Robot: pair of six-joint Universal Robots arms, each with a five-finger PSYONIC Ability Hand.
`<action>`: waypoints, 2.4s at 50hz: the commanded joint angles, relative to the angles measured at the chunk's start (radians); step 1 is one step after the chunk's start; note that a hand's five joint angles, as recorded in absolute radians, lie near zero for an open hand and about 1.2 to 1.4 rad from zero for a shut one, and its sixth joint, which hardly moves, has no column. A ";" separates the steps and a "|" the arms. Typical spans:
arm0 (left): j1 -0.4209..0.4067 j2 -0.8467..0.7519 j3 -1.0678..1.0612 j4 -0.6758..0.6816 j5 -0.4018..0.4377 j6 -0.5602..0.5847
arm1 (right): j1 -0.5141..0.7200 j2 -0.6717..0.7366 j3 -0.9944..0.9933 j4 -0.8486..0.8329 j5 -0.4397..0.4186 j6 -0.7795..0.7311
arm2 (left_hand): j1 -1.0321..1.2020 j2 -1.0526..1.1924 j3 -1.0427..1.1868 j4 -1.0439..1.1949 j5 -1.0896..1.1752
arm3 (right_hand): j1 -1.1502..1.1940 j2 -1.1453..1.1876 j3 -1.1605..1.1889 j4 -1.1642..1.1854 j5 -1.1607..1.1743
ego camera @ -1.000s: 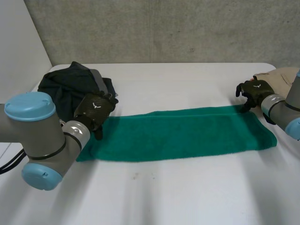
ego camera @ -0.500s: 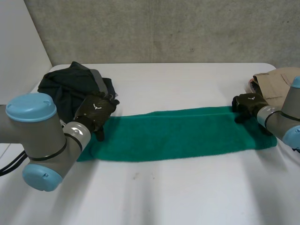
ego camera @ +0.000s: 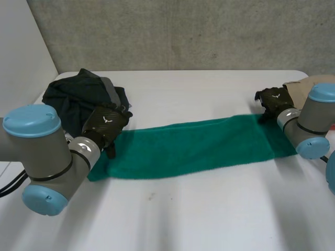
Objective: Fold the laundry.
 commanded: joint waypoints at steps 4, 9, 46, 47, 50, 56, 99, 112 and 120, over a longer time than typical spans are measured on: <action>-0.002 0.013 0.002 0.000 -0.002 -0.001 | -0.004 -0.164 0.115 0.006 0.059 -0.009 | 0.018 0.000 -0.004 0.005 -0.017 | -0.258 -0.299 -0.327 -0.352 -0.325; -0.002 0.062 -0.004 -0.003 -0.005 -0.001 | -0.017 -0.353 0.293 0.017 0.025 -0.031 | 0.018 0.000 -0.004 0.005 -0.017 | -0.258 -0.299 -0.327 -0.352 -0.325; -0.012 0.139 -0.061 -0.018 0.003 -0.067 | -0.337 -0.567 0.891 -0.040 -0.125 -0.388 | 0.006 -0.011 -0.016 -0.007 -0.029 | 0.964 0.923 0.895 0.870 0.897; -0.012 0.148 -0.061 -0.018 0.001 -0.067 | -0.354 -0.584 0.896 -0.039 -0.119 -0.390 | 0.006 -0.011 -0.016 -0.007 -0.029 | 0.964 0.923 0.895 0.870 0.897; -0.012 0.155 -0.062 -0.018 0.001 -0.069 | -0.426 -0.642 0.905 -0.028 -0.091 -0.422 | 0.006 -0.011 -0.016 -0.007 -0.029 | 0.964 0.923 0.895 0.870 0.897; -0.012 0.181 -0.084 -0.018 0.003 -0.072 | -0.489 -0.687 0.930 -0.008 -0.119 -0.449 | 0.006 -0.011 -0.016 -0.007 -0.029 | 0.869 0.828 0.800 0.775 0.802; -0.017 0.180 -0.110 -0.018 0.006 -0.073 | -0.276 -0.464 0.859 -0.127 -0.341 -0.339 | 0.009 -0.009 -0.013 -0.004 -0.026 | 0.571 0.530 0.502 0.477 0.504; -0.017 0.214 -0.111 -0.018 0.003 -0.072 | -0.345 -0.643 0.914 -0.117 -0.187 -0.396 | 0.006 -0.011 -0.016 -0.007 -0.029 | 0.964 0.923 0.895 0.870 0.897; -0.017 0.246 -0.116 -0.021 0.003 -0.073 | -0.425 -0.680 0.914 -0.101 -0.048 -0.577 | 0.006 -0.011 -0.016 -0.007 -0.029 | 0.964 0.923 0.895 0.870 0.897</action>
